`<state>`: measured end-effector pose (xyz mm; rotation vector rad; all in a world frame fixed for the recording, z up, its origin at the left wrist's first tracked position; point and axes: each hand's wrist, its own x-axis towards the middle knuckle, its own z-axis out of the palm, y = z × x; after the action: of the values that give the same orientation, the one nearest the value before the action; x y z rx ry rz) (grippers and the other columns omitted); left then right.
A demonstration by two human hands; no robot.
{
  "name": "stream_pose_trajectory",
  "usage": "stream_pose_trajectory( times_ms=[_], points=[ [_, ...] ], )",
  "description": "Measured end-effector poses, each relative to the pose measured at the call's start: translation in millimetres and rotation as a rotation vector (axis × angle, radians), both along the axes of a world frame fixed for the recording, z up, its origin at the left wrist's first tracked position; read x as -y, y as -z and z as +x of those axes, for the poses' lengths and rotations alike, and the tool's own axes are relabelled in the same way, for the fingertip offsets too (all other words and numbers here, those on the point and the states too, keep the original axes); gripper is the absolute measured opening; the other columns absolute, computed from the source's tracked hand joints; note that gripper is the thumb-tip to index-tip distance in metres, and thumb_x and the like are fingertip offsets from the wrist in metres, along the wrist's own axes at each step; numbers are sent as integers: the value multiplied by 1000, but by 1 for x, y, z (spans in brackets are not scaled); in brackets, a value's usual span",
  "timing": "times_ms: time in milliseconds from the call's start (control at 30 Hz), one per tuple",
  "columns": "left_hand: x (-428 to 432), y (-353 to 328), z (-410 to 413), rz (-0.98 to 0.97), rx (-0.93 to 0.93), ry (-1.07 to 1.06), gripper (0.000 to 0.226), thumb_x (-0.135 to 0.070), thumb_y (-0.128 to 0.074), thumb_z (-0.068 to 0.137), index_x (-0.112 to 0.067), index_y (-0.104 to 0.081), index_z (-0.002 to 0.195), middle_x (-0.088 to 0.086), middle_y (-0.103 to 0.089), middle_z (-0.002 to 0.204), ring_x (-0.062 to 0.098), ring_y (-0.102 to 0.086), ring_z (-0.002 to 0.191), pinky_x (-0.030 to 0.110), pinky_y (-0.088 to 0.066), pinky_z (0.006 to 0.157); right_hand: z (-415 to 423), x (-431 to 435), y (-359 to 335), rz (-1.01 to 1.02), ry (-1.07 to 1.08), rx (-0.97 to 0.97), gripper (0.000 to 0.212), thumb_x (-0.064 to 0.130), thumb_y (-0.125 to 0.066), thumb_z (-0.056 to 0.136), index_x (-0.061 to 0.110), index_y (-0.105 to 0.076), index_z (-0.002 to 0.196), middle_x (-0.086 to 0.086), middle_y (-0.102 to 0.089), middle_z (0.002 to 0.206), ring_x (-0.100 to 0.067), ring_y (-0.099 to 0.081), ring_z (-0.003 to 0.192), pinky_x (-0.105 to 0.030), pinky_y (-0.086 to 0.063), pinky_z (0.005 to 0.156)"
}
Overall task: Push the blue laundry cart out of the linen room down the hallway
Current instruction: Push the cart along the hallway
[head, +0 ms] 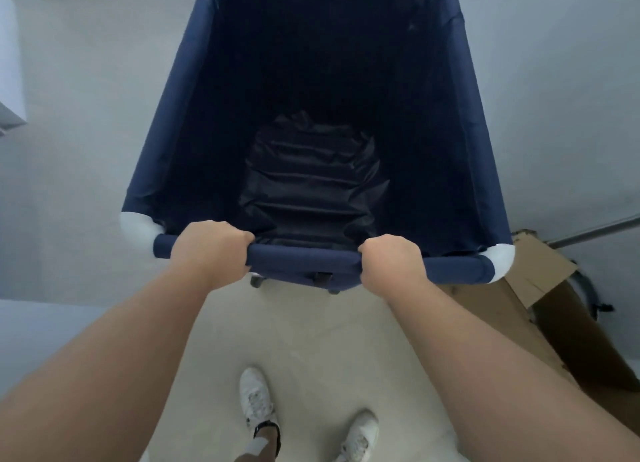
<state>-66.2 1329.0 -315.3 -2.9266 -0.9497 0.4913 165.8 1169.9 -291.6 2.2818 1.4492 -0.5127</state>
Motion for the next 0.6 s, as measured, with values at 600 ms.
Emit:
stream_pose_trajectory(
  times_ms=[600],
  points=[
    [-72, 2, 91, 47, -5, 12, 14, -44, -57, 78, -34, -62, 87, -11, -54, 62, 16, -49, 56, 29, -33, 51, 94, -78, -2, 31, -6, 3, 16, 14, -62, 75, 22, -64, 89, 2, -55, 71, -21, -54, 67, -31, -41, 54]
  ],
)
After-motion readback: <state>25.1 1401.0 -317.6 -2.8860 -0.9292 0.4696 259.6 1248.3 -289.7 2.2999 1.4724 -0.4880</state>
